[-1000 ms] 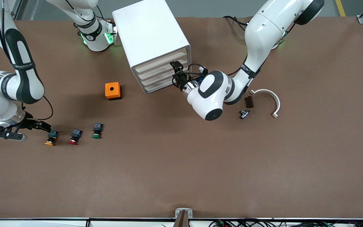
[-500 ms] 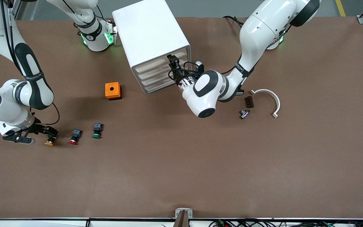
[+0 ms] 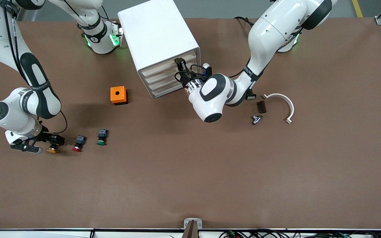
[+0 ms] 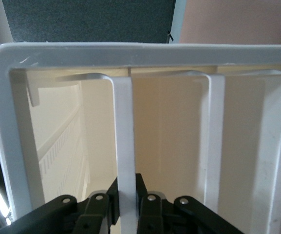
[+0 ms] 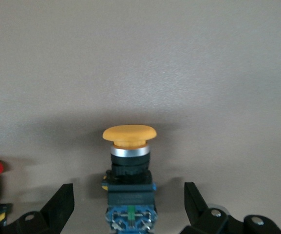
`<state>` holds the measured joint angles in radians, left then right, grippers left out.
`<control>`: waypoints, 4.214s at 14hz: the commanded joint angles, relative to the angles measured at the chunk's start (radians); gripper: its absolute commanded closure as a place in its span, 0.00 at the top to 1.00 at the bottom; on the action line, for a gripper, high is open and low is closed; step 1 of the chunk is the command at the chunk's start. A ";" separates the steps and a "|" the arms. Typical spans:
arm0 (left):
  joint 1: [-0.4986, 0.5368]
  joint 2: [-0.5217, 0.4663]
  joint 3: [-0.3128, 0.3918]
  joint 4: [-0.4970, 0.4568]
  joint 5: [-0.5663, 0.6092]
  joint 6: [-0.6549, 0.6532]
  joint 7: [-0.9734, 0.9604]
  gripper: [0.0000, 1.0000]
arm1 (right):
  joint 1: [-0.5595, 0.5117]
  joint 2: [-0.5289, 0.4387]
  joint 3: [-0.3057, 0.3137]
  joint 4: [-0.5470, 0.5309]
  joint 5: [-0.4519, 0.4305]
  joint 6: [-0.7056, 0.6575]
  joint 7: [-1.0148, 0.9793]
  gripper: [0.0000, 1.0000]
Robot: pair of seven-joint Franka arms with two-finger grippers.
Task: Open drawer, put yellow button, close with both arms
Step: 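Pull the drawer open with the left gripper while the right gripper grasps the yellow button, then carry the yellow button into the open drawer with the right gripper, then release the yellow button in the drawer and lift the right gripper away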
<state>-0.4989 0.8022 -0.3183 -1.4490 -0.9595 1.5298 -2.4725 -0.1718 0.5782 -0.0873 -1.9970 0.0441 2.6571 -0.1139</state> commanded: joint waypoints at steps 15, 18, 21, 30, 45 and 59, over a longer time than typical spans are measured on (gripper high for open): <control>0.141 0.008 0.108 0.120 0.001 0.093 0.168 1.00 | 0.181 -0.309 0.021 0.386 0.114 -0.939 0.489 0.00; 0.164 0.000 0.145 0.145 0.011 0.092 0.252 1.00 | 0.371 -0.368 0.021 0.386 0.115 -0.959 0.876 0.00; 0.166 -0.009 0.249 0.171 0.021 0.075 0.364 1.00 | 0.518 -0.368 0.021 0.406 0.131 -0.933 1.168 0.00; 0.189 -0.087 0.459 0.197 0.079 0.089 0.776 1.00 | 0.897 -0.360 0.018 0.339 0.073 -0.744 1.891 0.00; 0.114 -0.113 0.492 0.222 0.251 0.147 1.141 1.00 | 1.066 -0.284 0.017 0.311 -0.004 -0.674 2.212 1.00; -0.251 -0.176 0.490 0.184 0.528 0.202 1.278 1.00 | 0.556 -0.414 0.011 0.480 -0.006 -1.123 0.762 1.00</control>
<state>-0.7033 0.6684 0.1636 -1.2133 -0.4600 1.7378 -1.1940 0.4705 0.1857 -0.0974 -1.5088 0.0497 1.5682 0.8984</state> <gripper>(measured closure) 0.000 0.000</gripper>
